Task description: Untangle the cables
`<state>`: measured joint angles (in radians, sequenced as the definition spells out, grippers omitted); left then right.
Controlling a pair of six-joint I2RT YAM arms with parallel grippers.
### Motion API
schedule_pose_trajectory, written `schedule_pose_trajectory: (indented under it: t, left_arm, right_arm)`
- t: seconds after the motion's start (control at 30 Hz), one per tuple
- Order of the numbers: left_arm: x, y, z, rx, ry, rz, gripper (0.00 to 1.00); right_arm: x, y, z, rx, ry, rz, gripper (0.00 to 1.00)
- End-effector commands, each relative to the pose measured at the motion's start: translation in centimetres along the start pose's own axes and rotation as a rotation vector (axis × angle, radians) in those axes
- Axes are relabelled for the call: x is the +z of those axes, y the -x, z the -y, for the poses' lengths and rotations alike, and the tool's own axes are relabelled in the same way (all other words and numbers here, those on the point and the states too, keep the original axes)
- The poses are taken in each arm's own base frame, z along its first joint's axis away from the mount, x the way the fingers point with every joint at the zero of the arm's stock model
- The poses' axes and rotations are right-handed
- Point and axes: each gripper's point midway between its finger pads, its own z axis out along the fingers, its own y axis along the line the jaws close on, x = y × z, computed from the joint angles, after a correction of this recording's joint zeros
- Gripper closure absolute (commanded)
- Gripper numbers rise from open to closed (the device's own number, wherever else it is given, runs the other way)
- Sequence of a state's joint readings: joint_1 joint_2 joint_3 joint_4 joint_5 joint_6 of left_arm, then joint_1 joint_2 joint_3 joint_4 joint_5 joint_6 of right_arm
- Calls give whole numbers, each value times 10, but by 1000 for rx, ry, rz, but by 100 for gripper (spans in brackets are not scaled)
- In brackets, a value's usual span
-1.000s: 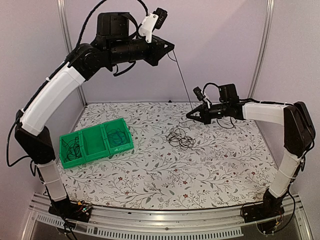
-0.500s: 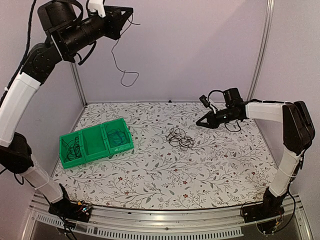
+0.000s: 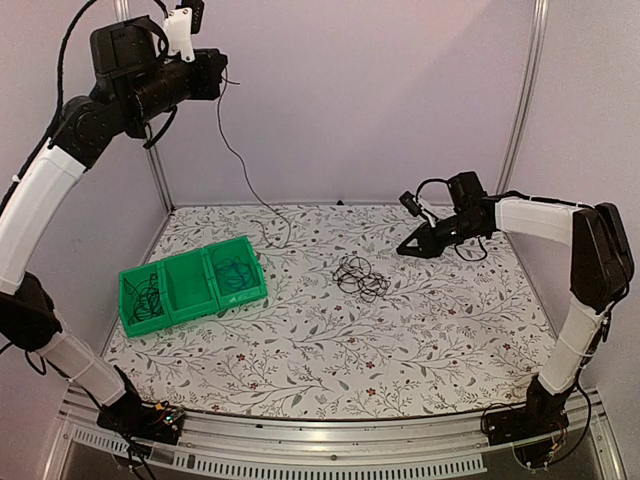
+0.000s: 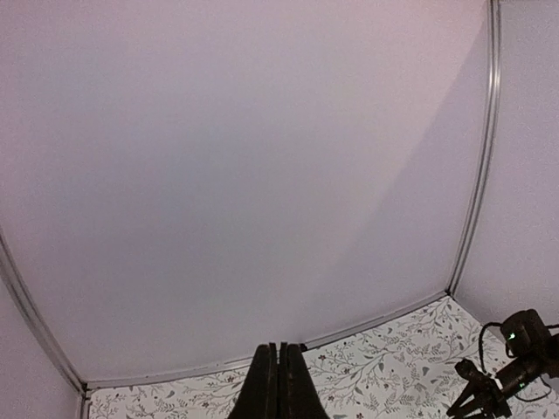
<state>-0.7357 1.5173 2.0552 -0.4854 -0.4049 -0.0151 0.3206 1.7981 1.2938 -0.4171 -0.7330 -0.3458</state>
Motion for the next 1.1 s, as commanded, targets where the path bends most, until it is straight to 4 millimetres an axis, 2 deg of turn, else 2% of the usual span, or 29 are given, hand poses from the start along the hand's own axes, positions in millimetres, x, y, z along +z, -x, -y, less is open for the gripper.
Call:
schedule_pose_trajectory:
  t: [0.0, 0.13, 0.27, 0.47, 0.57, 0.77, 1.07]
  left_arm:
    - [-10, -32, -30, -93, 81, -102, 100]
    - [-14, -62, -49, -138, 125, -165, 100]
    - [-17, -73, -59, -209, 129, -169, 100]
    - [-11, -105, -78, -257, 168, -241, 100]
    - [-11, -122, -94, -276, 198, -259, 100]
    - [-18, -174, -119, -278, 256, -335, 100]
    - [-34, -249, -135, -252, 306, -436, 100]
  right_arm:
    - [-26, 11, -11, -97, -55, -29, 73]
    - [-36, 4, -14, -141, -83, -67, 65]
    - [-37, -2, -12, -141, -104, -92, 55]
    - [-33, -11, -10, -108, -98, -114, 54]
    - [-31, -21, -9, -97, -104, -137, 54]
    - [-31, -27, -9, -95, -101, -154, 54]
    - [-31, -35, -12, -87, -98, -166, 54]
